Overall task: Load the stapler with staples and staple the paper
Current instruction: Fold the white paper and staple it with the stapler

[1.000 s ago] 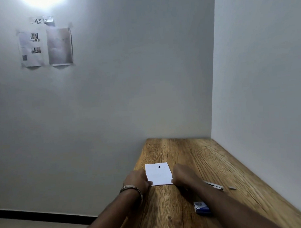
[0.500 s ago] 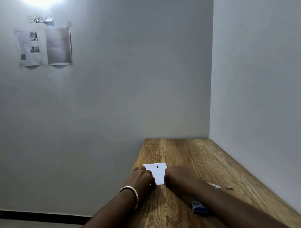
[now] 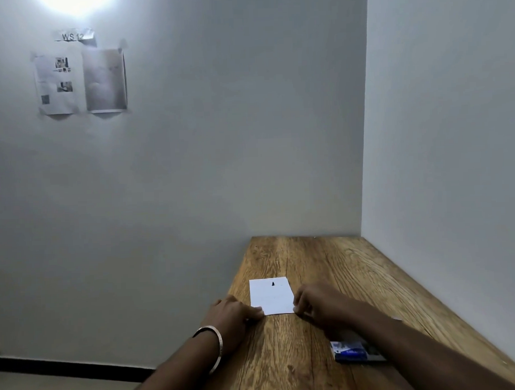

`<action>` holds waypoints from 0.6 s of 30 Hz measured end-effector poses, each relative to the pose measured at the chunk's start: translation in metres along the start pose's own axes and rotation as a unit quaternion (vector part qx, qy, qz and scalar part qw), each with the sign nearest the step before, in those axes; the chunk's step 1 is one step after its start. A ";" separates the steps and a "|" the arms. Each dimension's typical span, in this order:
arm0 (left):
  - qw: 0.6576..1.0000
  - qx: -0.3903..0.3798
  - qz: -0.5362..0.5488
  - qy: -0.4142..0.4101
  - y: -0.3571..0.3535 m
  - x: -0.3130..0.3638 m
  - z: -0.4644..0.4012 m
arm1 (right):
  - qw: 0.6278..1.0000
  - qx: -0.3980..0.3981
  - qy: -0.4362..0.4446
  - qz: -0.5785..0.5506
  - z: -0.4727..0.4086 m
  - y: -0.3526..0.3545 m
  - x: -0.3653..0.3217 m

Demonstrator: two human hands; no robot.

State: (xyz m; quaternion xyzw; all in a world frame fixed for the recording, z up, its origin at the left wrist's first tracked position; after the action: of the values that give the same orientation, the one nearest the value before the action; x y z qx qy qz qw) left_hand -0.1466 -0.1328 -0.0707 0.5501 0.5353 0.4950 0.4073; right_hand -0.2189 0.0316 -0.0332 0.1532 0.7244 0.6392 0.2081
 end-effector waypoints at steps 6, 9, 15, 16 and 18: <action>0.999 -0.006 0.045 0.029 -0.006 -0.007 0.000 | 0.991 -0.052 -0.076 -0.101 0.001 -0.003 0.012; 0.998 -0.006 0.059 0.027 -0.004 -0.005 0.000 | 0.981 -0.087 -0.101 -0.142 0.002 -0.003 0.015; 0.997 -0.007 0.071 0.034 -0.004 -0.001 0.003 | 0.977 -0.099 -0.148 -0.117 -0.006 -0.004 0.019; 0.997 -0.008 0.073 0.034 -0.004 -0.001 0.004 | 0.977 -0.078 -0.158 -0.121 -0.007 -0.004 0.020; 0.997 -0.006 0.075 0.032 -0.003 -0.001 0.004 | 0.974 -0.031 -0.185 -0.130 -0.007 -0.004 0.022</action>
State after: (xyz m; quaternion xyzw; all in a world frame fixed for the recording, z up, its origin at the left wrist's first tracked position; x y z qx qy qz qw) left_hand -0.1430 -0.1330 -0.0743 0.5703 0.5023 0.5443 0.3552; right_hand -0.2415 0.0358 -0.0386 0.1670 0.6666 0.5897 0.4242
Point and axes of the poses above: each hand's wrist, its own z-axis away from the middle knuckle, its own y-axis out of the back of the hand, x = y × z, the point moved 8 cm from there along -z, towards the middle knuckle, and after that the axes turned 7 degrees about -x, right-handed, at the moved point
